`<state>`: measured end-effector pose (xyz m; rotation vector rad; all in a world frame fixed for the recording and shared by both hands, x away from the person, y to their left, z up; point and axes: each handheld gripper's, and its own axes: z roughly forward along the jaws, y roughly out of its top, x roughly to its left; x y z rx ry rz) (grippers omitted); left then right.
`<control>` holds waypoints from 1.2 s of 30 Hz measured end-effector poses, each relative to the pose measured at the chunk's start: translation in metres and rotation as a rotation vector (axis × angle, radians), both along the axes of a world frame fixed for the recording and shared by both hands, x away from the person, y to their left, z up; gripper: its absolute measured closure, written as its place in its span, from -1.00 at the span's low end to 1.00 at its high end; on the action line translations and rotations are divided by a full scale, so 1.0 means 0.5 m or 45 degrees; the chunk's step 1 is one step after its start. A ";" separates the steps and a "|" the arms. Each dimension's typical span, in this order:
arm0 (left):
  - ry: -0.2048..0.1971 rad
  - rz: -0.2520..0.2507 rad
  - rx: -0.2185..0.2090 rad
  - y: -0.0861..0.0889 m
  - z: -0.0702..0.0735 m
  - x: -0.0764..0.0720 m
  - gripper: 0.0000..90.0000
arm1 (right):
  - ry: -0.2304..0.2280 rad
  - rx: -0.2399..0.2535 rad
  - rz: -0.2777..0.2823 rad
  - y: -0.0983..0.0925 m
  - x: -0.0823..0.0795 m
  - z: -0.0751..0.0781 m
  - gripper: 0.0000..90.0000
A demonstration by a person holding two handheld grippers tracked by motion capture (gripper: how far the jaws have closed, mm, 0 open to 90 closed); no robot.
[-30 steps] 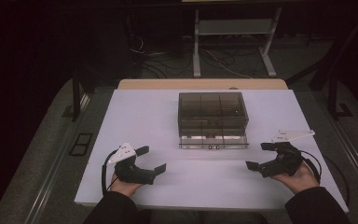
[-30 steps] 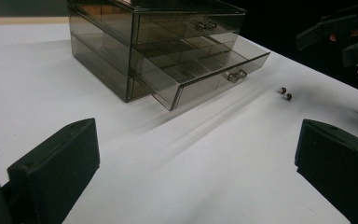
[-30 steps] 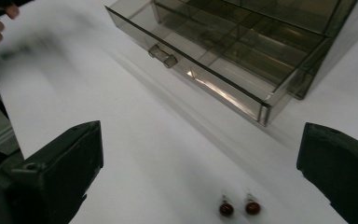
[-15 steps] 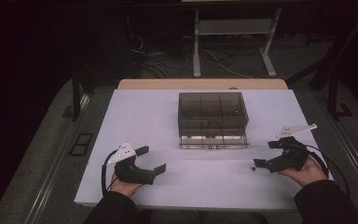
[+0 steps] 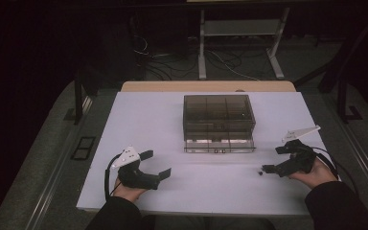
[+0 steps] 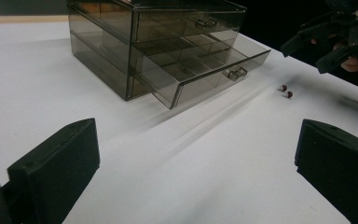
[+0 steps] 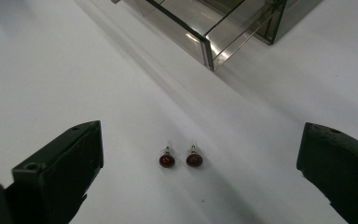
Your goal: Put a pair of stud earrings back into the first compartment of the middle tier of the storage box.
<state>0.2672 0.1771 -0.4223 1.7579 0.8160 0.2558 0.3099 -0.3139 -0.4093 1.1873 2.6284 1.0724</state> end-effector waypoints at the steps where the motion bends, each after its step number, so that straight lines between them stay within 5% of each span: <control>1: 0.000 0.000 0.000 0.000 0.000 0.000 -1.00 | 0.000 0.000 0.000 0.000 0.000 0.000 -1.00; 8: 0.004 -0.007 0.001 -0.001 -0.001 0.000 -1.00 | 0.030 -0.043 0.022 -0.005 0.006 -0.010 -0.89; 10: 0.006 -0.010 0.003 -0.002 -0.001 0.000 -1.00 | 0.045 -0.060 0.032 -0.005 0.008 -0.014 -0.65; 13: 0.005 -0.012 0.006 -0.002 -0.001 0.000 -1.00 | 0.045 -0.072 0.043 -0.003 0.008 -0.018 -0.59; 21: 0.006 -0.012 0.008 -0.002 -0.001 0.000 -1.00 | 0.027 -0.108 0.084 0.009 0.014 -0.027 0.03; 36: 0.006 -0.014 0.015 -0.002 -0.002 0.001 -1.00 | 0.067 -0.174 0.145 0.028 0.023 -0.047 0.56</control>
